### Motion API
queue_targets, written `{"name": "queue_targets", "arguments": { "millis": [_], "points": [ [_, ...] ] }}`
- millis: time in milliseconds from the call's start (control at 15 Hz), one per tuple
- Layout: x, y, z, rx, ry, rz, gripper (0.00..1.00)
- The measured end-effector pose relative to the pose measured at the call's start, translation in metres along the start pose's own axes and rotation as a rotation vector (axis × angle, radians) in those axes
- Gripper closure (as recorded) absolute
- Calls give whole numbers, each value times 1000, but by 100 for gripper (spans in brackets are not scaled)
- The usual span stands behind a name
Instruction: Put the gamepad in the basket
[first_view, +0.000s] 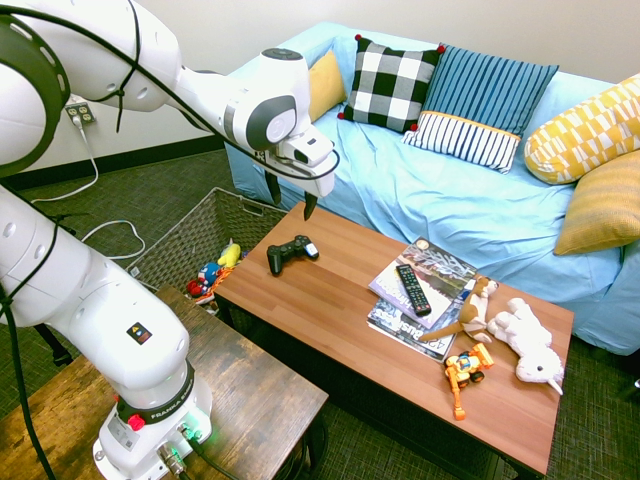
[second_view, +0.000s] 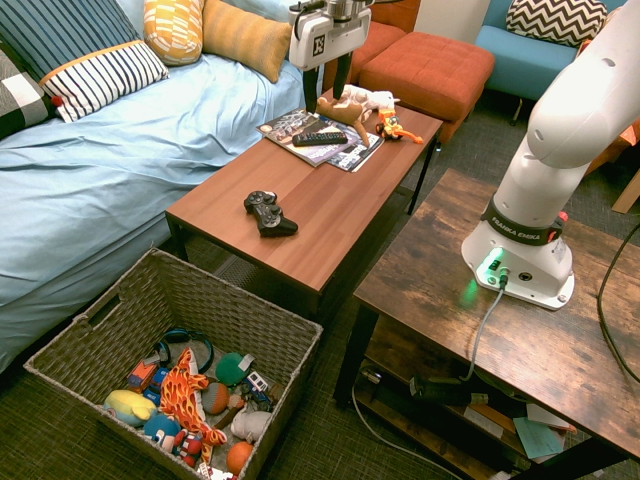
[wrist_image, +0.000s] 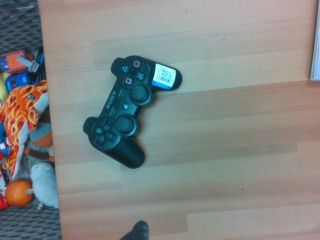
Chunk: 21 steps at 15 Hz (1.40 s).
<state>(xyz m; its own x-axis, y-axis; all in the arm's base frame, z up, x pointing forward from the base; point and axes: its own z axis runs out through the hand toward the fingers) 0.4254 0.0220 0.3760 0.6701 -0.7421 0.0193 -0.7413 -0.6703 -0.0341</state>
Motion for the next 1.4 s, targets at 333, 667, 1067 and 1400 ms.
{"name": "queue_targets", "arguments": {
  "millis": [333, 667, 1067, 1400],
  "points": [
    [4, -10, 10, 16, -3, 56, 0],
    [1, -33, 55, 30, -56, 223, 0],
    [-6, -87, 114, 23, -66, 321, 0],
    [5, -123, 180, -53, -67, 348, 0]
  ]
}}
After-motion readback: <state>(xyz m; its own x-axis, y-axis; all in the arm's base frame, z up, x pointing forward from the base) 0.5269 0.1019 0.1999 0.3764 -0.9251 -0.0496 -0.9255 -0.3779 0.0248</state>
